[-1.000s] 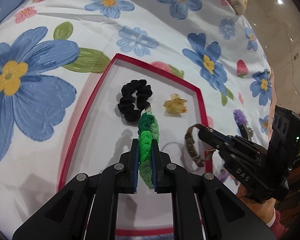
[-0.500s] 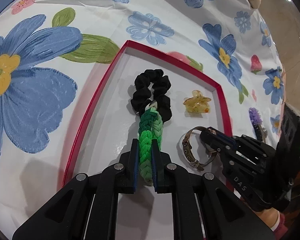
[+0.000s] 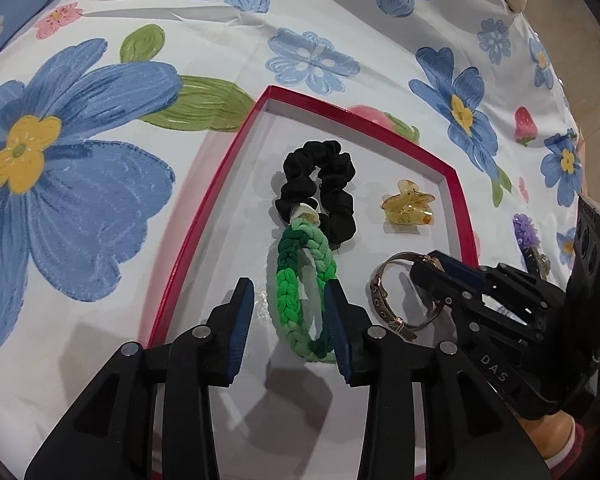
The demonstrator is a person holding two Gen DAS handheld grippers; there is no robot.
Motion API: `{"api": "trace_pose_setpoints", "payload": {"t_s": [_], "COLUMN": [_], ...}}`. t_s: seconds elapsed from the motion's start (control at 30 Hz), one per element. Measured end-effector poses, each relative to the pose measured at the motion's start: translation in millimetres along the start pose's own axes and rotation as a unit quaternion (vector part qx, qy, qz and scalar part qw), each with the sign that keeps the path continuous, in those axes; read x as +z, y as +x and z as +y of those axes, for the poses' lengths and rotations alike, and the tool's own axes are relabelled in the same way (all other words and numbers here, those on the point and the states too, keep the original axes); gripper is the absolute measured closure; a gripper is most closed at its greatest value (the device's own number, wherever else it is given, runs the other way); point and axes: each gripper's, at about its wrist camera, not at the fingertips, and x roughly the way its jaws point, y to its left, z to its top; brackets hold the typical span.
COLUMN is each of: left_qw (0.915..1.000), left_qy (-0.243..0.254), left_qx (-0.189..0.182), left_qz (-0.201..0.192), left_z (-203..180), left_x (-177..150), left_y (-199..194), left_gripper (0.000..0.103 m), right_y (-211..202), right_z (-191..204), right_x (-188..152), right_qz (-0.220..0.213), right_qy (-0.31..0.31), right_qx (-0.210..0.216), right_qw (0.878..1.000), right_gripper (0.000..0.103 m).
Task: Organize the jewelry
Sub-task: 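Place the green hair tie and watch in the red box, open both tools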
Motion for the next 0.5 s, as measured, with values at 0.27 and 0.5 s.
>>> {"api": "trace_pose_setpoints", "payload": {"t_s": [0.27,0.5], "left_qw": [0.9997,0.9991], "left_qy": [-0.003,0.009], "left_qx": [-0.002,-0.027], "left_qz": [-0.025,-0.033], "left_z": [-6.0,-35.1], "left_x": [-9.2,-29.1], "left_y": [-29.3,-51.7], "left_gripper": [0.06,0.06], "right_y": [-43.7,-94.1], "right_z": [-7.5,-27.6], "right_x": [-6.1,-37.5], "right_qz": [-0.042,-0.074], "right_qy": [0.031,0.082], "right_qx": [0.02,0.034], "right_qw": [0.998,0.993], "right_gripper": [0.073,0.066]}}
